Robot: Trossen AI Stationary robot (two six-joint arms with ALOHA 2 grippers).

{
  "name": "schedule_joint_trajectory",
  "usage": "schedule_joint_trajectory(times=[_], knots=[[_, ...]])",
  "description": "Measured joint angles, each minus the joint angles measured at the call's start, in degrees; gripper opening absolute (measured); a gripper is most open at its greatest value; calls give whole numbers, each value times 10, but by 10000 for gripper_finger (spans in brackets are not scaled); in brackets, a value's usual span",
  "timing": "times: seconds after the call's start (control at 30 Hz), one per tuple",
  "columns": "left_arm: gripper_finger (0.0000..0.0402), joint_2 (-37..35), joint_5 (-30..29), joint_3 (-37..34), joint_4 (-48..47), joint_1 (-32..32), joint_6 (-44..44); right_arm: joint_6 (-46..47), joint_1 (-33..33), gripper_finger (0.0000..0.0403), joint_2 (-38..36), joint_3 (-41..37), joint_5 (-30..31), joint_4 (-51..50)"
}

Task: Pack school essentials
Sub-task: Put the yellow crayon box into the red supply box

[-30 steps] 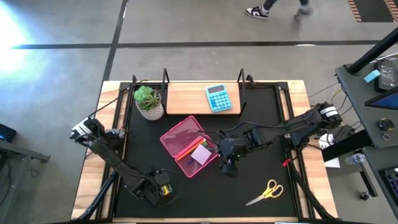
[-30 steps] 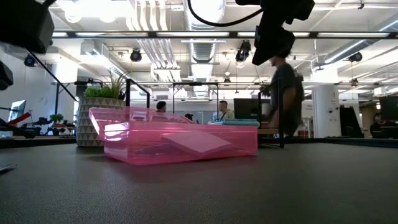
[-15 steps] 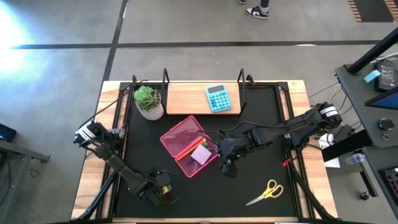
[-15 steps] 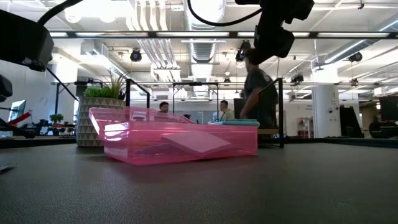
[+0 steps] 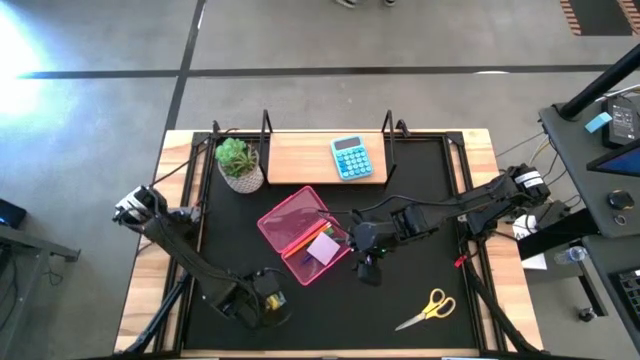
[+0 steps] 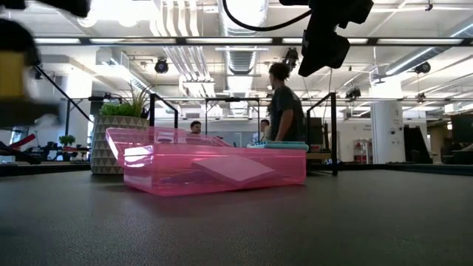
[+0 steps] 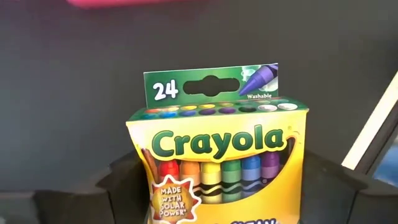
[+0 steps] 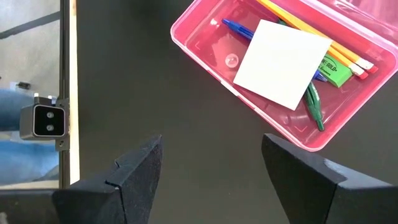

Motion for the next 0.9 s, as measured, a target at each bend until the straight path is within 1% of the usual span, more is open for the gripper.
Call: schedule_joint_trajectory(times=[0.1, 0.2, 0.3, 0.47, 0.57, 0.7, 0.9], knots=[[293, -15, -33, 15, -4, 23, 1, 0, 0, 265, 0, 0, 0, 0], [293, -27, -82, 27, -4, 53, 6, 0, 0, 265, 0, 0, 0, 0], [293, -28, -120, 38, 1, 90, 36, 0, 0, 265, 0, 0, 0, 0], [293, -18, -133, 38, 52, 150, 104, 0, 0, 265, 0, 0, 0, 0], [292, -6, -136, 37, 82, 175, 136, 0, 0, 265, 0, 0, 0, 0], [292, 11, -155, 36, 111, 196, 154, 0, 0, 265, 0, 0, 0, 0], [292, 46, -159, 27, 153, 210, 156, 0, 0, 265, 0, 0, 0, 0]])
